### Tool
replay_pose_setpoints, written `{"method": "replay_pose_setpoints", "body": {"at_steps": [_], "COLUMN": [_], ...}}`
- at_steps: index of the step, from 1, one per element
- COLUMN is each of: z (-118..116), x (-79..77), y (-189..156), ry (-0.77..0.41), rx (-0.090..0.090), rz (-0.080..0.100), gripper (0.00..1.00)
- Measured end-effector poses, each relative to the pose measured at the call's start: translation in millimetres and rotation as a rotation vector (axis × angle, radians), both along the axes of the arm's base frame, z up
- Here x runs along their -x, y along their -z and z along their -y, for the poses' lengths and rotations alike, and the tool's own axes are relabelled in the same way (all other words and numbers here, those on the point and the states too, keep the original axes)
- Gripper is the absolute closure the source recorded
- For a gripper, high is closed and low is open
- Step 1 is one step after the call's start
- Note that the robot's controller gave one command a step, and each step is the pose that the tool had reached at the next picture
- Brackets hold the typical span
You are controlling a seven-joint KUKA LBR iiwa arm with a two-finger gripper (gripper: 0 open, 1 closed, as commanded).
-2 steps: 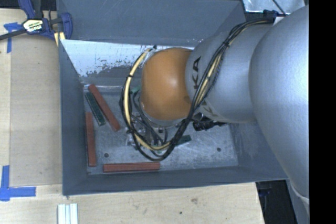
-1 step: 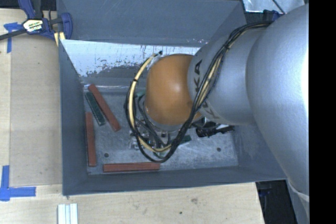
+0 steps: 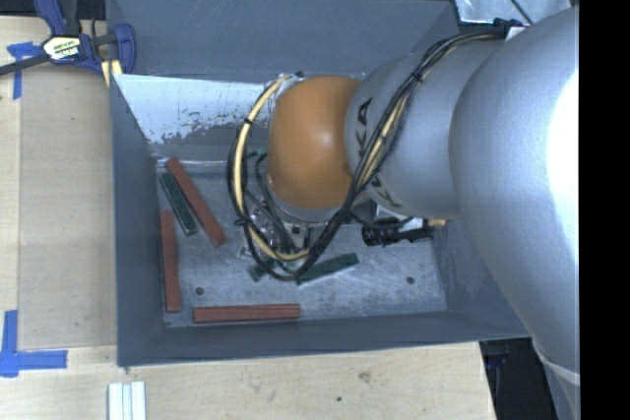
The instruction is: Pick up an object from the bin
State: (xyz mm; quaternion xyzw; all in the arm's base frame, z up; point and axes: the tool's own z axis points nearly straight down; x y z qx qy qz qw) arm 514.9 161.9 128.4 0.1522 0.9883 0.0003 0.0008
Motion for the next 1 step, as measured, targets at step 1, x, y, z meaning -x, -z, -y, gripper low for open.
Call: {"method": "replay_pose_setpoints", "body": {"at_steps": [1], "z": [20.9], "x": [19.3], "y": [11.3], "ry": [0.004], "rx": [0.0], "rz": [0.001], "gripper": [1.0]}}
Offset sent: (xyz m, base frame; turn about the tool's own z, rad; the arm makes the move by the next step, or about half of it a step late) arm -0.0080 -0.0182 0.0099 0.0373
